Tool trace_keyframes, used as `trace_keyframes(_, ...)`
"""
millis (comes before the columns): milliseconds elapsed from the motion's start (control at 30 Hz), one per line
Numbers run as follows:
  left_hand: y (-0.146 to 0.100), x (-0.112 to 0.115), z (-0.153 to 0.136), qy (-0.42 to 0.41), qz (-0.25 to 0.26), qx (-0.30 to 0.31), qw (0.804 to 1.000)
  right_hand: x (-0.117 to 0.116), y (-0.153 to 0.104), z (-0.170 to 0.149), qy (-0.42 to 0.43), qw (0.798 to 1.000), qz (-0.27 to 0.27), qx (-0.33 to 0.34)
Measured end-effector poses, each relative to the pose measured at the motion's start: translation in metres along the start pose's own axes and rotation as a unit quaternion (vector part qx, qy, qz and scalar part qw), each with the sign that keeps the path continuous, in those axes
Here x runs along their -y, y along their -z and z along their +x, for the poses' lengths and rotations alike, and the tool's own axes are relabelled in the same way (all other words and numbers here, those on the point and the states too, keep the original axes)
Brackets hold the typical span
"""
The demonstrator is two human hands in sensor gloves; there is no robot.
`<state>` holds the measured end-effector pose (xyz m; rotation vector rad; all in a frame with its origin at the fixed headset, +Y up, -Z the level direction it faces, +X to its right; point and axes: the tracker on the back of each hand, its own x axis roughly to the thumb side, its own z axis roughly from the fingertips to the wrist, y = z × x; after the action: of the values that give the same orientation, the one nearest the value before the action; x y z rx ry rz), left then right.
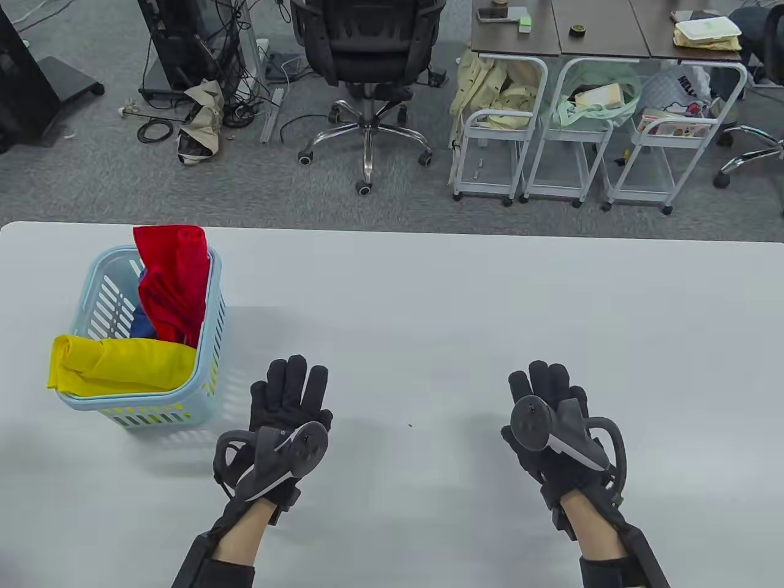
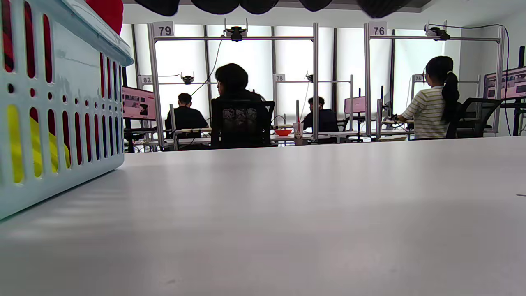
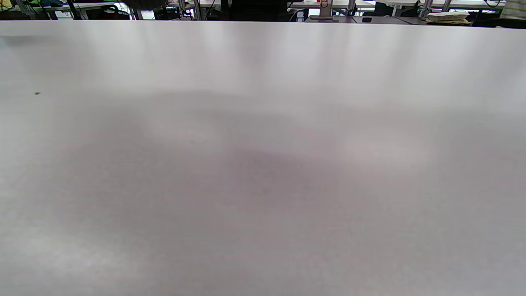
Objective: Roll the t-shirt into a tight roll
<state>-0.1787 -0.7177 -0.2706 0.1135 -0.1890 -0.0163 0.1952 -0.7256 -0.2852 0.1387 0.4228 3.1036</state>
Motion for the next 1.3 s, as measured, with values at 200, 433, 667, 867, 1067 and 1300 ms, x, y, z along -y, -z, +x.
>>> trace_keyframes(200,0.001,0.003,-0.001,-0.002,-0.015,-0.006,1.000,-0.001,0.000,0.000,0.006,1.000,0.002,0.004)
trace_keyframes(433,0.002,0.002,0.000,0.001,-0.019,-0.005,1.000,-0.002,-0.001,-0.001,0.012,1.000,0.011,0.006)
trace_keyframes(667,0.001,0.000,0.000,-0.004,-0.020,-0.003,1.000,-0.001,-0.002,-0.001,0.008,1.000,0.015,0.002)
trace_keyframes(867,0.001,-0.001,-0.002,-0.003,-0.016,-0.008,1.000,-0.006,0.001,0.000,0.008,1.000,0.029,0.006)
trace_keyframes(1067,0.003,0.003,-0.005,0.005,-0.026,-0.029,0.999,-0.002,-0.003,-0.001,0.020,0.999,0.030,0.012)
trace_keyframes(1300,0.025,-0.041,-0.026,0.039,0.025,-0.112,0.993,-0.001,-0.006,0.001,0.027,0.999,0.028,0.018)
